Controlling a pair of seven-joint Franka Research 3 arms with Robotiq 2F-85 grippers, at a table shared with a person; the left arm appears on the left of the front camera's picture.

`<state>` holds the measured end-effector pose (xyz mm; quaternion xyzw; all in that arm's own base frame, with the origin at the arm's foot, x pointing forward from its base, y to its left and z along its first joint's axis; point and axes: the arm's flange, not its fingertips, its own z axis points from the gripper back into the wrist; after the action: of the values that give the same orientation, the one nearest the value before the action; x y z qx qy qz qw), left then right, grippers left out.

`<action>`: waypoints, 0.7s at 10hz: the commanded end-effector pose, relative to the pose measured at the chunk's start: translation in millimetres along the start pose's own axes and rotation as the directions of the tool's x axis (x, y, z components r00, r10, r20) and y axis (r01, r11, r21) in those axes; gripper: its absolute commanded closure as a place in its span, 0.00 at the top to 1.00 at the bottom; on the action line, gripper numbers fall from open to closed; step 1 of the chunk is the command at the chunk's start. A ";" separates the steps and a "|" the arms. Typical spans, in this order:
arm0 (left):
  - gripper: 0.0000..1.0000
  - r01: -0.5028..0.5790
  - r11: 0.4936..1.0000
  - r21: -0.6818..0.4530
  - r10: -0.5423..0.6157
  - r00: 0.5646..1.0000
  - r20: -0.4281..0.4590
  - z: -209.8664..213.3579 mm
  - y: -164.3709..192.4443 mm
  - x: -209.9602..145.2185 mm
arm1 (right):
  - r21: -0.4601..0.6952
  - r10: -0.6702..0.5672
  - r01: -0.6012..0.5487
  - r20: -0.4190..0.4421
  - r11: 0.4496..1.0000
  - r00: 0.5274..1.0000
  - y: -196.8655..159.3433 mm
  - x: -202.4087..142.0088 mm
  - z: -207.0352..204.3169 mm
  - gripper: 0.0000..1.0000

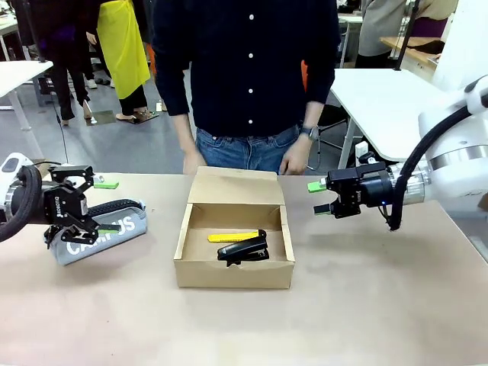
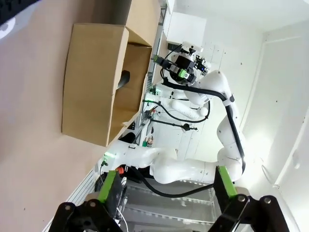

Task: Pack the items into the box.
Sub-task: Close the Mailer Box.

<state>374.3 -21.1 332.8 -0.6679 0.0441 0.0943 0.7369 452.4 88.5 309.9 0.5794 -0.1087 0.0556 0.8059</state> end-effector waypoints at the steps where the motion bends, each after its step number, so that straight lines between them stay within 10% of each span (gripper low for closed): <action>1: 1.00 -0.004 1.000 0.004 0.004 1.000 -0.012 -5.9 0.4 -0.6 | 0.001 0.004 -0.004 -0.004 1.000 1.000 1.0 1.7 -2.1 1.00; 7: 1.00 0.078 0.986 0.146 -0.075 0.997 -0.031 -103.5 -28.9 105.6 | -0.008 -0.079 0.080 0.064 0.997 0.995 -16.6 62.1 -50.0 1.00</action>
<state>463.2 -110.6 339.2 -0.6142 0.0182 0.0509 0.7873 501.8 112.8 296.6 0.5869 -0.1183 0.0178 0.8008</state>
